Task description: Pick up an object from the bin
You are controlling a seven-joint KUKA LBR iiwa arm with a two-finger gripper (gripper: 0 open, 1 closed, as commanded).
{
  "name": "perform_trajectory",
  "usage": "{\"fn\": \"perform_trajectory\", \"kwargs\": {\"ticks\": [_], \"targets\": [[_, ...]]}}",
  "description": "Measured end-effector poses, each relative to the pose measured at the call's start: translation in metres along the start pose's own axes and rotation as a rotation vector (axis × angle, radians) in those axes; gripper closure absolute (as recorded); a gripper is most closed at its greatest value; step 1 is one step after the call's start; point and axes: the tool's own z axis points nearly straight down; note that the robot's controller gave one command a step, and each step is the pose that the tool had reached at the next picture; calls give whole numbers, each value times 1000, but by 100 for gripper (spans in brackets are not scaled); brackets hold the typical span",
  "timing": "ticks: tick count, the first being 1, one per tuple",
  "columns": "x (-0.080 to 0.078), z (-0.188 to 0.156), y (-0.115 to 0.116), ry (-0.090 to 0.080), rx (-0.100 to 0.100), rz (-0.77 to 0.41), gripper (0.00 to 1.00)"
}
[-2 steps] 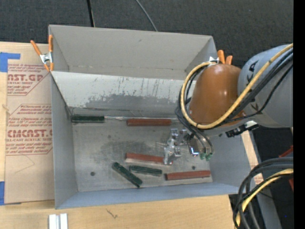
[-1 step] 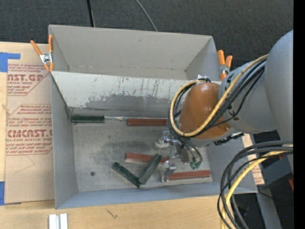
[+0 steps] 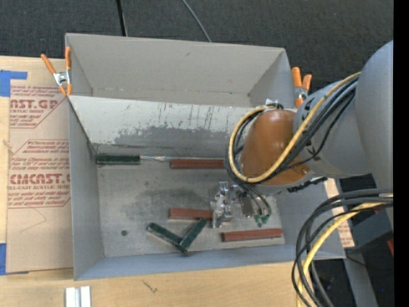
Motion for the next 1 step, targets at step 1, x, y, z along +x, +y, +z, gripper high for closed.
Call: {"fn": "perform_trajectory", "kwargs": {"ticks": [1], "targets": [[0,0,0,0,0,0,100]]}}
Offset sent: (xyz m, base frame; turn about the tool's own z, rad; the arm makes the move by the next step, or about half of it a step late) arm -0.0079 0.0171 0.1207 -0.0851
